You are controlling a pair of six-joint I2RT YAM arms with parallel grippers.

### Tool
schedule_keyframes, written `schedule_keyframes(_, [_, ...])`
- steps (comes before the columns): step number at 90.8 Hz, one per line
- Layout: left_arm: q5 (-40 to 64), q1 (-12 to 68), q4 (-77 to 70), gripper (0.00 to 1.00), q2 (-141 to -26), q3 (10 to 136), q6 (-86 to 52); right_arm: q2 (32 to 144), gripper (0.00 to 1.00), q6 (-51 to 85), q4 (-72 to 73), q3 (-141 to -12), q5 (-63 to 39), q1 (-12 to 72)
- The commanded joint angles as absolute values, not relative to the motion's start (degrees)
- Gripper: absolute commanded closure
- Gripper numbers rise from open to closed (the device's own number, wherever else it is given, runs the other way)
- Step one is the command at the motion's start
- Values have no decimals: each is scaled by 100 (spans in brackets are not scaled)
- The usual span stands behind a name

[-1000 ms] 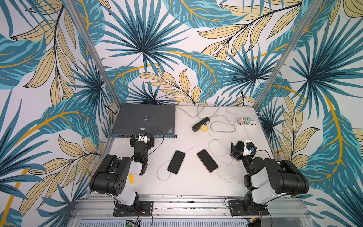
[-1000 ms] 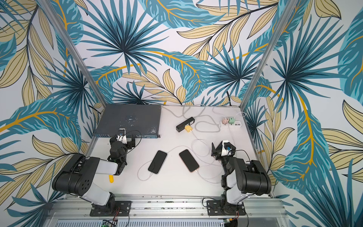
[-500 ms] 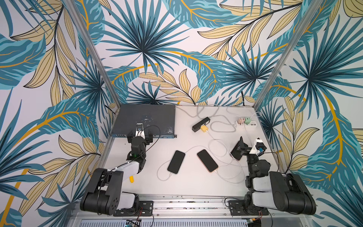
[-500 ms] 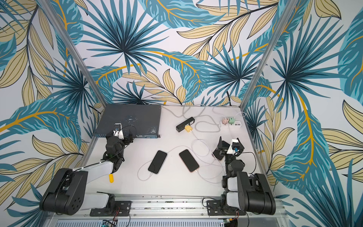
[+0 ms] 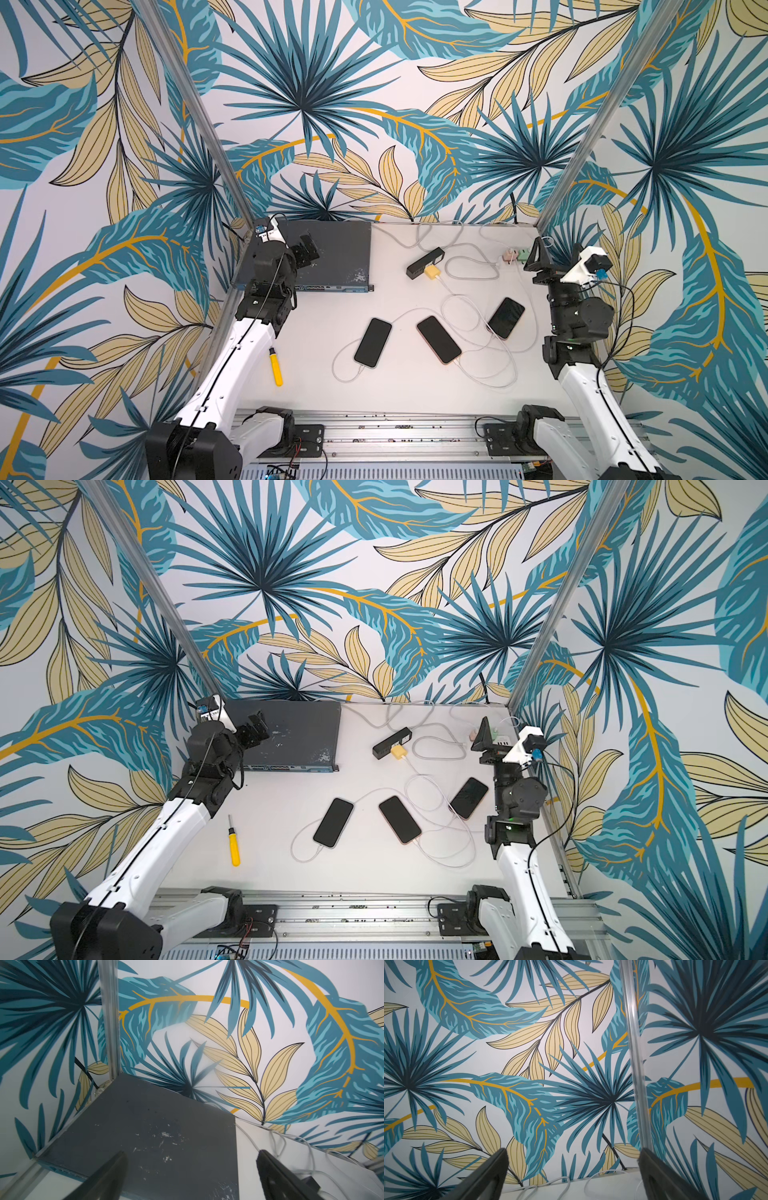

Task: Unplug the charging cable from the phone
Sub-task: Pick up the phone at the center of the board.

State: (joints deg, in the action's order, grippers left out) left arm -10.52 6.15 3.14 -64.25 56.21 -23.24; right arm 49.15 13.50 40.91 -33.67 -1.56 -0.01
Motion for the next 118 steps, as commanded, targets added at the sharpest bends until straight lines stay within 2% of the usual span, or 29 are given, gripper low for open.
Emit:
schedule_keyframes(1, [-192,571,1435,0,-6422,5964,-2756,4668,0,2687,2649,-3474,-647,-8])
schedule_keyframes(7, [102,586,1949,0,-6498,6186,-2753,4815,0,3157,2867,-3568,-1430,-58])
schedule_keyframes(15, [333,643,2582,0,-6543,6392,-2768,5504,0,3479,2250,-4344,-2476,-61])
schedule_keyframes(24, [324,893,3022,0,-6442,6420,-2781,5654,0,3892,2502,-4423,-3064,-53])
schedule_keyframes(32, [181,1336,3335,0,-6338,6389,-2752,5836,0,3619,1681,-4931,-3461,12])
schedule_keyframes(57, [-130,2768,3830,0,-6455,6163,-2813,5678,1,3086,178,-5153,-3478,180])
schedule_keyframes(77, [-328,3685,4096,0,-7044,6187,-2891,5791,1,2325,-1152,-5309,-2551,970])
schedule_keyframes(90, [-357,3941,4265,0,-7552,6266,-2887,5917,0,2222,-1406,-5160,-2304,1521])
schedule_keyframes(102, [-95,3955,4684,0,-8150,6629,-2687,6146,0,2045,-1796,-5262,-1632,2038])
schedule_keyframes(118, [56,3964,4956,0,-8775,6941,-2468,6066,0,2262,-1684,-5061,-1760,2219])
